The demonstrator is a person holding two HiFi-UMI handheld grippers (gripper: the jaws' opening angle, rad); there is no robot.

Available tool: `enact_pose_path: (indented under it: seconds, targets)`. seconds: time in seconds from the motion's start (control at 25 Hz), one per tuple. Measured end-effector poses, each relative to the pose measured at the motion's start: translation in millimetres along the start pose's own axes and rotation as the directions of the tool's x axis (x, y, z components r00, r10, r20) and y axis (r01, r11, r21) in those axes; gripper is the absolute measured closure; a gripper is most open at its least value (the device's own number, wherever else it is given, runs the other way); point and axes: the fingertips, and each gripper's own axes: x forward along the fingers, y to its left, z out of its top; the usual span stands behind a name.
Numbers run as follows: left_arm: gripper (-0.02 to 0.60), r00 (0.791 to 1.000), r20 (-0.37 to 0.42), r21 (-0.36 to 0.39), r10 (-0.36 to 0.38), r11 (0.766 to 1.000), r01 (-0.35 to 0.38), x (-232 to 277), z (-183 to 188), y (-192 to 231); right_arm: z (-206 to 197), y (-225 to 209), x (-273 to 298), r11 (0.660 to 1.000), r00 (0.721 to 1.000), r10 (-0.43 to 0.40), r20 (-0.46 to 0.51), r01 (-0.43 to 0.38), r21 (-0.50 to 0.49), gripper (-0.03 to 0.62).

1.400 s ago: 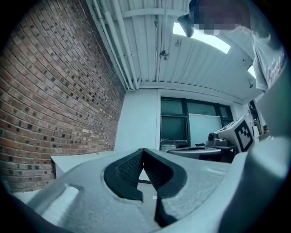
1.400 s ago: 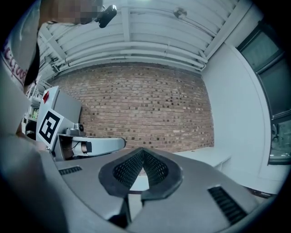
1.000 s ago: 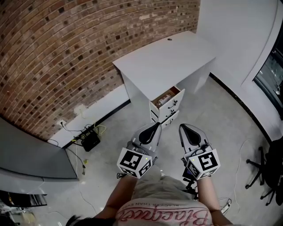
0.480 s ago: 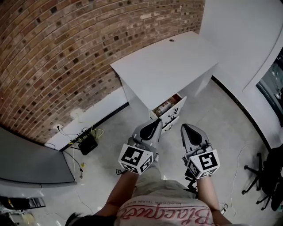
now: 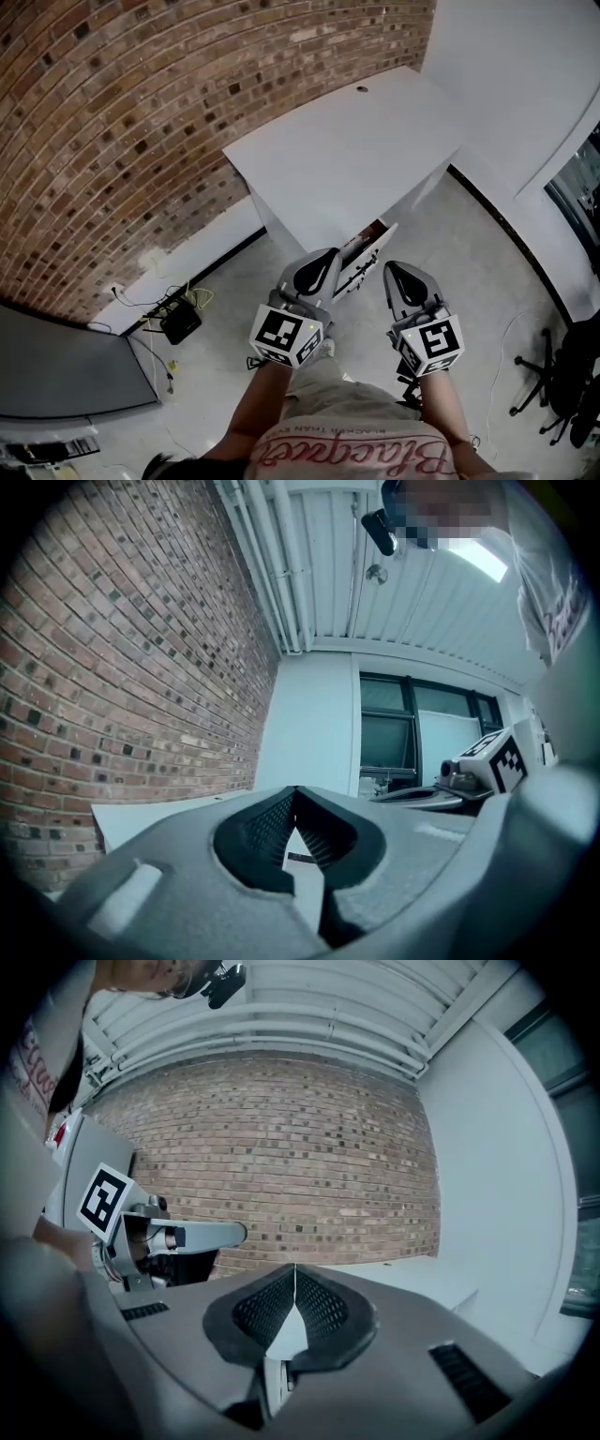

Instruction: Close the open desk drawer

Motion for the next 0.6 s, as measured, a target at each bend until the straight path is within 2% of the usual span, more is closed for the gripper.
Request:
enact_pose_path:
  seconds: [0.28, 0.52, 0.6]
  targets:
    - [0.575, 0.998, -0.056, -0.001, -0.016, 1.0, 0.016, 30, -19, 27, -4, -27, 38, 0.999, 0.999, -0.033, -0.03, 0.034, 0.007, 0.582]
    - [0.575, 0.995, -0.095, 0.013, -0.021, 1.0, 0.022, 55, -32, 28, -15, -48, 53, 1.0, 0.999, 0.006, -0.035, -0.006, 0.008, 0.579]
    - [0.575, 0.994, -0.105, 0.015, -0.011, 1.0, 0.013, 61, -39, 24, -21, -54, 56, 1.0, 0.999, 0.028, -0.037, -0.028, 0.008, 0.557]
